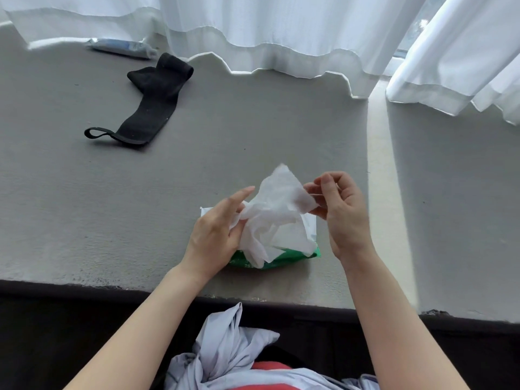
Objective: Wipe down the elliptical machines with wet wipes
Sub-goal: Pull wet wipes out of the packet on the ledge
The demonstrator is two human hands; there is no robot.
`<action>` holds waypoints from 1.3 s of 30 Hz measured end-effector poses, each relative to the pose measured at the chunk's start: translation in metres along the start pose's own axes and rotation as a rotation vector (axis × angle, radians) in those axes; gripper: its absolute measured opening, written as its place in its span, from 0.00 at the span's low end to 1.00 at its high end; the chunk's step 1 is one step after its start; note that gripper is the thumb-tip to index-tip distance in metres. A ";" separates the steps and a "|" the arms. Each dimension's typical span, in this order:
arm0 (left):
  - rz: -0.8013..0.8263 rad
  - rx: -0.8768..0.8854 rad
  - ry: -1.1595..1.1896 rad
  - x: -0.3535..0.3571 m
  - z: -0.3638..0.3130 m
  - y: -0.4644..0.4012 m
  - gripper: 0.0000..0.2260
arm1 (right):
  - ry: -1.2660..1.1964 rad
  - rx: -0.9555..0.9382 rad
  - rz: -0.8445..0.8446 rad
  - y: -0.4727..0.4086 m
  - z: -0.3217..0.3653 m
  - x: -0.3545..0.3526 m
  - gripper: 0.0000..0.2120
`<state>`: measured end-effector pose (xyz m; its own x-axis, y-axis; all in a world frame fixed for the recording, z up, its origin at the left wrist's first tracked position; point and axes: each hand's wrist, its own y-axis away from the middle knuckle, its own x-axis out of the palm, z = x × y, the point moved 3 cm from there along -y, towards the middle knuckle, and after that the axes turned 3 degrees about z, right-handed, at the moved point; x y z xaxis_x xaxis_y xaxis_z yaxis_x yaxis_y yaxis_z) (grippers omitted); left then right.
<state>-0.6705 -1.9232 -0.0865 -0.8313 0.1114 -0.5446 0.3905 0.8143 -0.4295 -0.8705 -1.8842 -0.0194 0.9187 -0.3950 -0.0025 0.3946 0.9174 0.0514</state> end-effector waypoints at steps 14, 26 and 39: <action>-0.180 0.259 -0.317 -0.011 -0.020 -0.012 0.18 | -0.004 -0.119 0.144 -0.003 0.028 -0.011 0.08; 0.400 0.105 -0.338 0.009 -0.006 0.001 0.17 | 0.024 -0.294 0.069 -0.006 0.052 -0.019 0.10; 0.128 0.220 -0.614 0.021 -0.008 0.001 0.16 | 0.090 -0.334 0.100 0.006 0.053 -0.017 0.11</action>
<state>-0.6908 -1.9154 -0.0923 -0.4221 -0.1979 -0.8847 0.5971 0.6736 -0.4356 -0.8842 -1.8744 0.0343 0.9450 -0.3105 -0.1028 0.2732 0.9222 -0.2737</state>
